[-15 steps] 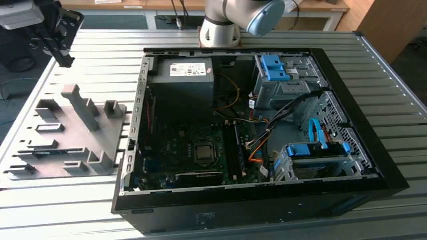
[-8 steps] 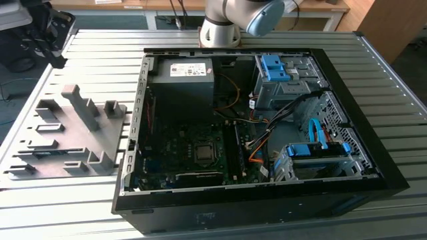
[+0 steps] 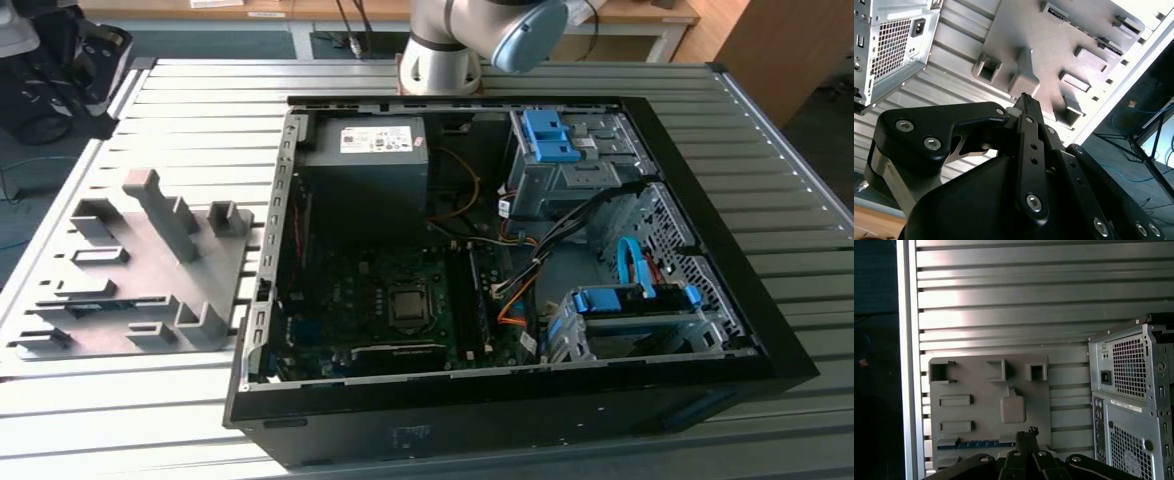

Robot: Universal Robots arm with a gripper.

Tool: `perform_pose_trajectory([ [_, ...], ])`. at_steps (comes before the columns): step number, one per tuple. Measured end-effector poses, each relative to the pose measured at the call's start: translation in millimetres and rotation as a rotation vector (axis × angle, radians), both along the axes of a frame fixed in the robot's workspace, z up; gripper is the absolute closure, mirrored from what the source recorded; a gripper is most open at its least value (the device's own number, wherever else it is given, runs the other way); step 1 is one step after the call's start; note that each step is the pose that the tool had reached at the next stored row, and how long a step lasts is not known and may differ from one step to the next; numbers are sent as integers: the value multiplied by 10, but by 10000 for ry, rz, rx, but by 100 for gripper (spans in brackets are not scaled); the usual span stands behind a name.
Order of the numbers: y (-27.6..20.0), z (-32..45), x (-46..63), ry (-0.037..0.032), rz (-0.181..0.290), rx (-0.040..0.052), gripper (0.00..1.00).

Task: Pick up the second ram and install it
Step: 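Reach for the second ram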

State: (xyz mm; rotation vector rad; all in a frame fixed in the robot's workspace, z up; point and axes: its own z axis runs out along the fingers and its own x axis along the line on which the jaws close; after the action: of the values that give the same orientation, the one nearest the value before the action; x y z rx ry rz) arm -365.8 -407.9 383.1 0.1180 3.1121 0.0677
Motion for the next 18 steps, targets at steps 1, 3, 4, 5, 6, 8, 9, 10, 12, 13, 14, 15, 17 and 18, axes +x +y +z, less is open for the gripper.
perform_pose_trajectory([
  [1, -2, 0, -17, 1, 0, -1, 90],
  [3, -6, -3, -52, 0, 0, 0, 90],
  [4, -7, -4, -69, 0, 0, 0, 90],
  [5, -9, -6, -86, 0, 0, 0, 90],
  [6, -10, -7, -100, 0, 0, 0, 90],
  [8, -12, -12, -124, 1, 0, 0, 90],
  [9, -12, -18, -152, 1, 0, -1, 90],
  [10, -13, -22, -167, 0, 0, 0, 90],
  [12, -13, -28, -195, 1, 0, -1, 90],
  [13, -13, -32, -207, 1, -1, -1, 90],
  [14, -13, -37, -217, 1, -1, -1, 90],
  [15, -13, -42, -228, 1, 0, -1, 90],
  [17, -13, -59, -268, 0, 0, 0, 90],
  [18, -13, -65, -283, 0, 0, 0, 90],
])
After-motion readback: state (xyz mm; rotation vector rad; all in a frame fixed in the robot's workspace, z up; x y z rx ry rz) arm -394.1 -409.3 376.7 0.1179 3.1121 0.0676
